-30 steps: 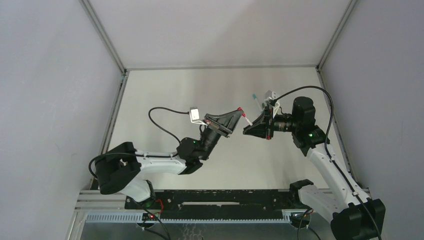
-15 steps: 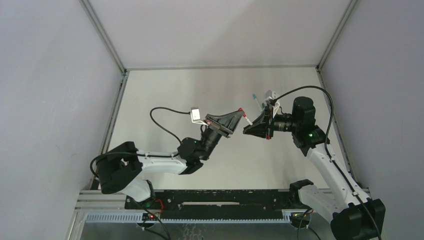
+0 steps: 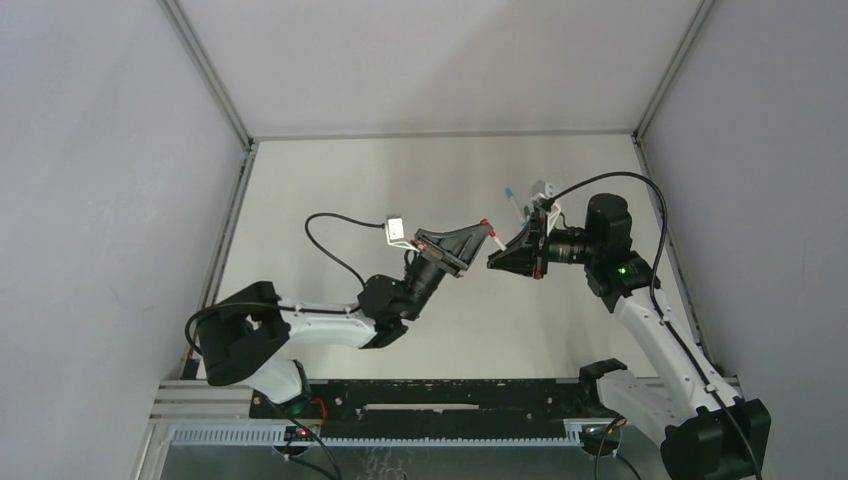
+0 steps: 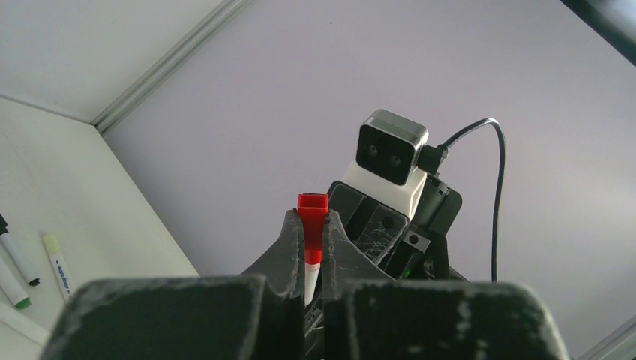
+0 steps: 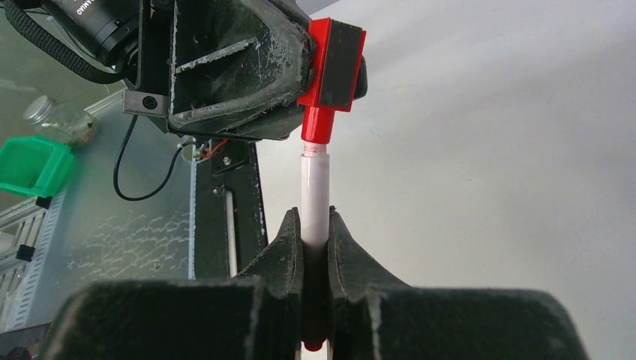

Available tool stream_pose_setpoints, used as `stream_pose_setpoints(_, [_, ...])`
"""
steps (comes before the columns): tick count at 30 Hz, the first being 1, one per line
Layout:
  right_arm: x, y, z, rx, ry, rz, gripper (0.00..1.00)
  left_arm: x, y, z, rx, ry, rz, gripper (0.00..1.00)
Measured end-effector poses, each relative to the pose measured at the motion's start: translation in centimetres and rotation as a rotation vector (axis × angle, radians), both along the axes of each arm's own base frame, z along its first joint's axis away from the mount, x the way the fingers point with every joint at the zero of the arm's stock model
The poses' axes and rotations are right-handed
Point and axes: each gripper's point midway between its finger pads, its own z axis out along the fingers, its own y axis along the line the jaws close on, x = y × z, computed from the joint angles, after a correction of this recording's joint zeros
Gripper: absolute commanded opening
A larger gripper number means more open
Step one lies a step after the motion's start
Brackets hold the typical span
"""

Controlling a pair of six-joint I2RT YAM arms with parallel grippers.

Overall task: Insert the pens into the pen caps
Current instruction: Insert the pen cap onto the pen, then press the pen cap onto the pen.

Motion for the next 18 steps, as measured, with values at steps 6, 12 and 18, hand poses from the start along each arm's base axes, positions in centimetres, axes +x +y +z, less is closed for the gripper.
stream_pose_setpoints(6, [0.0, -0.4, -0.6, -0.002, 0.026, -0.018, 0.0, -0.1, -0.5, -0.8, 0.01, 0.0, -0.016, 0.0])
stream_pose_setpoints(12, [-0.4, -1.0, -2.1, -0.003, 0.12, -0.04, 0.0, -0.4, -1.7, -3.1, 0.004, 0.041, -0.01, 0.0])
stream_pose_setpoints(18, [-0.9, -1.1, -2.9, -0.002, 0.166, -0.032, 0.0, -0.7, -1.9, -4.0, -0.006, 0.084, 0.036, 0.0])
